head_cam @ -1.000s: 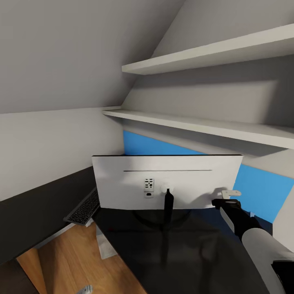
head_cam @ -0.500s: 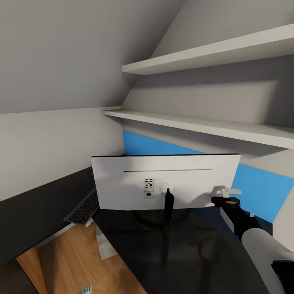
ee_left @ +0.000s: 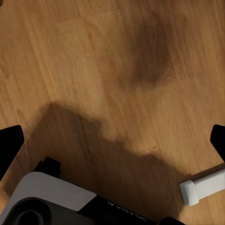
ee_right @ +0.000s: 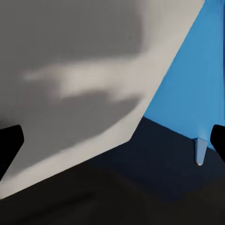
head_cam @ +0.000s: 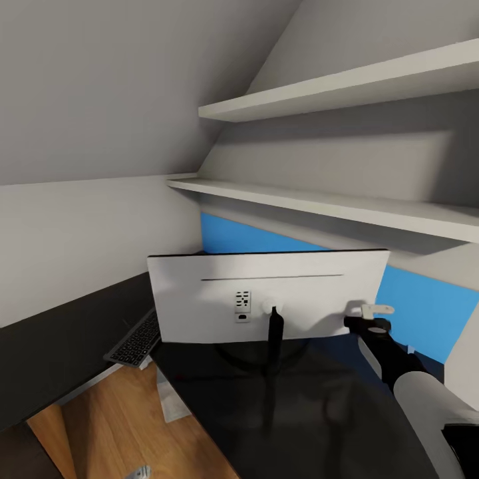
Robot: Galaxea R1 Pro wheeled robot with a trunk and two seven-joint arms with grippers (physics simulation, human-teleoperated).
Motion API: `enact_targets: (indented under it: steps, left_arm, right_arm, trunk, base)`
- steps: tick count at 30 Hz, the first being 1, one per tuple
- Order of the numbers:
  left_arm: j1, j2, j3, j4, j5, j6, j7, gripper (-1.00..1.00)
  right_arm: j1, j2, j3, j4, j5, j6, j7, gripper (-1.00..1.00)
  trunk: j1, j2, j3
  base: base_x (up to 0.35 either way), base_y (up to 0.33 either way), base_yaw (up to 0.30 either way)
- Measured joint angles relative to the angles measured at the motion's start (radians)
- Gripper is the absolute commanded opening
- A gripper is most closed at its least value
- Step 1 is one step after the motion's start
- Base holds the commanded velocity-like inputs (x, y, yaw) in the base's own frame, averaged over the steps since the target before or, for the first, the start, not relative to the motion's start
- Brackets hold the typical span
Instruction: In the bedroom, organize the workspace by keeping the computer under the desk, ensuring the monitor is on the desk, placing the keyboard on the desk next to the monitor, placing the mouse on the desk next to the keyboard, moving the folder from the swivel chair onto the desk next to the mouse, stacking the notebook on top of the folder with the pen on top of the notebook, and positioning the swivel chair next to the desk.
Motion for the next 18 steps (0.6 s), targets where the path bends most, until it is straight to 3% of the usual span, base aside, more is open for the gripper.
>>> enact_targets:
  steps: [4,15,18]
  left_arm:
    - [0.0,0.0,0.0,0.0,0.0,0.0,0.0,1.0]
    - [0.0,0.0,-0.001,0.0,-0.001,0.0,0.0,1.0]
    - [-0.01,0.014,-0.005,-0.017,-0.008,0.005,-0.004,1.0]
  right_arm:
    - [0.0,0.0,0.001,0.003,0.001,-0.044,0.0,1.0]
    - [0.0,0.0,0.001,0.004,0.0,-0.062,0.0,1.0]
    - [-0.017,-0.004,-0.004,0.021,0.015,-0.07,0.017,1.0]
  trunk:
    - [0.0,0.0,0.0]
    - [0.0,0.0,0.0]
    - [0.0,0.0,0.0]
  base:
    - [0.0,0.0,0.0]
    - [0.0,0.0,0.0]
    - [0.0,0.0,0.0]
